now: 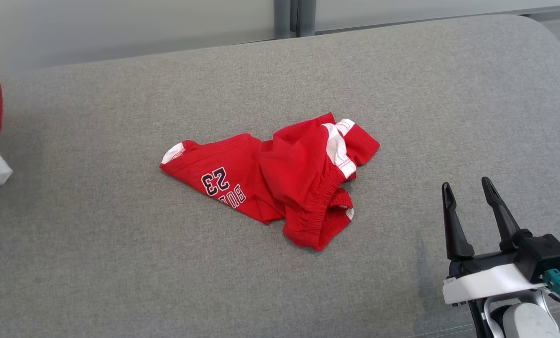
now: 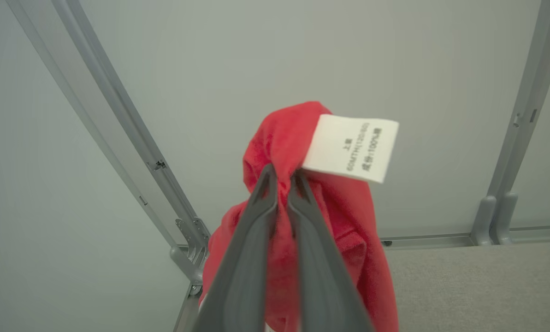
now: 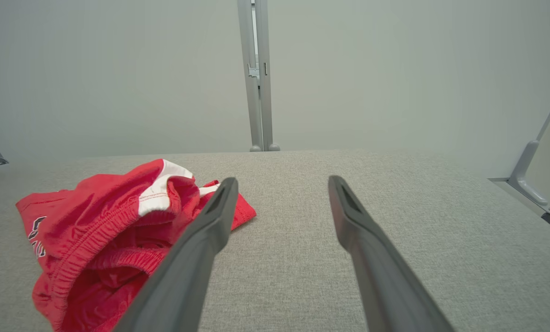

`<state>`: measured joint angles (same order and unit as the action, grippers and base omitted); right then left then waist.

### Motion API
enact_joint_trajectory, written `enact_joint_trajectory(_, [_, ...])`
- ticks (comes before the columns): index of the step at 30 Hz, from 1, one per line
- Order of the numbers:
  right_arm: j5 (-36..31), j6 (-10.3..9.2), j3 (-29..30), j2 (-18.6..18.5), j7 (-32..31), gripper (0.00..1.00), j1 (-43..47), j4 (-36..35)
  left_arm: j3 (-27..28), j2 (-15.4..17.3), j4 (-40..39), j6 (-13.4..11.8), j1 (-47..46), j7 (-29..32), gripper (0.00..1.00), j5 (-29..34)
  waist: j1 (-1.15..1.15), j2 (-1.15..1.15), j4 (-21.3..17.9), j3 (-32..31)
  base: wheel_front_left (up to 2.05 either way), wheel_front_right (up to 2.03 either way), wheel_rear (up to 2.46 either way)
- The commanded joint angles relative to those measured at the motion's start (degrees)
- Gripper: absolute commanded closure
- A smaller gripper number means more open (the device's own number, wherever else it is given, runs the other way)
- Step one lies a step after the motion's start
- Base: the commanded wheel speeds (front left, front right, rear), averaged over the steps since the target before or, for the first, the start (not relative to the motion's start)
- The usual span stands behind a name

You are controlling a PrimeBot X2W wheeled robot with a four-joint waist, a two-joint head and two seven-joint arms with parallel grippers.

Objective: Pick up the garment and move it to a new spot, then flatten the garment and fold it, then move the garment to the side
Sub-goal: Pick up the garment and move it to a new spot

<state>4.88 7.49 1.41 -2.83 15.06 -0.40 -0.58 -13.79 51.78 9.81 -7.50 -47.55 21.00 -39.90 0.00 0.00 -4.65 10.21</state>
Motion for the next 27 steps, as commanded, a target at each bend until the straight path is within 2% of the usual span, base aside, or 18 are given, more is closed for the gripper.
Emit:
enact_joint_trajectory(1, [-0.15,0.00,0.03,-0.14,0.18,0.00,-0.46,-0.19,-0.34,0.47,1.02,0.25,1.44,-0.61,1.00,0.19,0.00,0.00,-0.10,0.22,0.00,0.00,0.00])
enact_joint_trajectory(5, [0.34,0.00,-0.30,-0.14,0.18,0.00,-0.72,-0.13,-1.07,-0.52,10.11,0.84,7.31,-1.47,1.00,-1.25,0.00,0.00,-0.73,0.80,0.00,0.00,0.00])
enact_joint_trajectory(14, [1.66,0.00,-0.01,-0.14,0.18,0.00,-0.34,0.44,-0.73,-6.72,25.79,3.46,16.38,-3.38,1.00,-7.56,0.00,0.00,-1.86,1.01,0.00,0.00,0.00])
enact_joint_trajectory(15, [1.73,0.00,0.21,-0.16,0.18,0.00,-0.30,0.51,-0.77,-7.00,26.75,3.19,16.37,-3.48,0.70,-7.68,0.00,0.00,-1.82,0.90,0.00,0.00,0.00])
enact_joint_trajectory(16, [1.29,0.00,0.08,-0.11,0.18,0.00,-0.23,0.54,-0.78,-7.39,27.46,3.11,16.22,-3.68,0.14,-7.93,0.00,0.00,-1.74,0.82,0.00,0.00,0.00])
enact_joint_trajectory(17, [1.22,0.00,0.14,-0.10,0.18,0.00,-0.15,0.61,-1.23,-7.48,28.05,3.36,15.96,-3.44,0.00,-7.61,0.00,0.00,-1.65,0.72,0.00,0.00,0.00])
enact_joint_trajectory(25, [0.42,0.00,0.60,-0.14,0.18,0.00,0.11,0.37,-2.83,-5.57,26.80,5.48,13.70,1.15,0.00,-7.58,0.00,0.00,-0.59,-0.39,0.00,0.00,0.00])
enact_joint_trajectory(27, [0.27,0.00,0.75,-0.13,0.18,0.00,0.36,0.14,-1.93,-5.61,24.68,6.00,13.30,0.00,0.00,-8.37,0.00,0.00,-0.18,-0.53,0.00,0.00,0.00])
